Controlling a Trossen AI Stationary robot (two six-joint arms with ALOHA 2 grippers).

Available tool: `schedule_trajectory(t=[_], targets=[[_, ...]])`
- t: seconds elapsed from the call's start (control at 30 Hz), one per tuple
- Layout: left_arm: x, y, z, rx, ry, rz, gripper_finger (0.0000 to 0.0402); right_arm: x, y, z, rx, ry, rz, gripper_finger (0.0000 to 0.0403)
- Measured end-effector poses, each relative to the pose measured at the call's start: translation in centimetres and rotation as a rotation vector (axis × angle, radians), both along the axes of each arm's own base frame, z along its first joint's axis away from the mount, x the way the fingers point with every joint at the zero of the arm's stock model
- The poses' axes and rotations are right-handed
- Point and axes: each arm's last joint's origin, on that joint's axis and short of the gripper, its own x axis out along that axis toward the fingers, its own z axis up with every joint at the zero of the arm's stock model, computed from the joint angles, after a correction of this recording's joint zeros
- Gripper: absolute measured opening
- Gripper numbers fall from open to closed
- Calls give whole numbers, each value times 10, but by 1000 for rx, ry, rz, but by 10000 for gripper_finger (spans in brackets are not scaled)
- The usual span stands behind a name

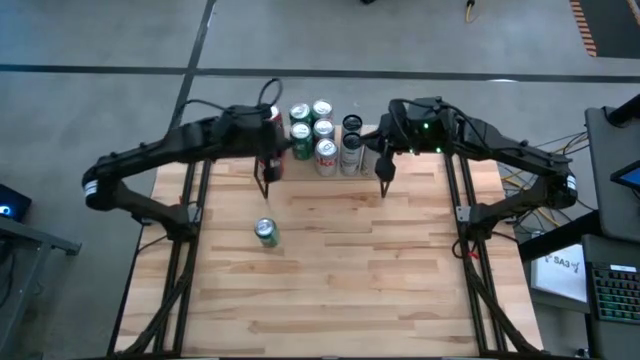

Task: Place canned beverage on shelf
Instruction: Put the green soda can on the shelf aligned with the other green soda can

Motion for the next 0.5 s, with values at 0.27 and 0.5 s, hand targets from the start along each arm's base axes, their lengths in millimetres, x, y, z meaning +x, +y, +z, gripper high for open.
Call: schedule_trajectory(t=[0.27, 0.5], targets=[[-31, -46, -1, -63, -133, -121, 0, 11, 37, 2, 67, -40, 102, 9], [-57, -89, -22, -136, -139, -275, 0, 27, 74, -6, 161, -35, 173, 9]])
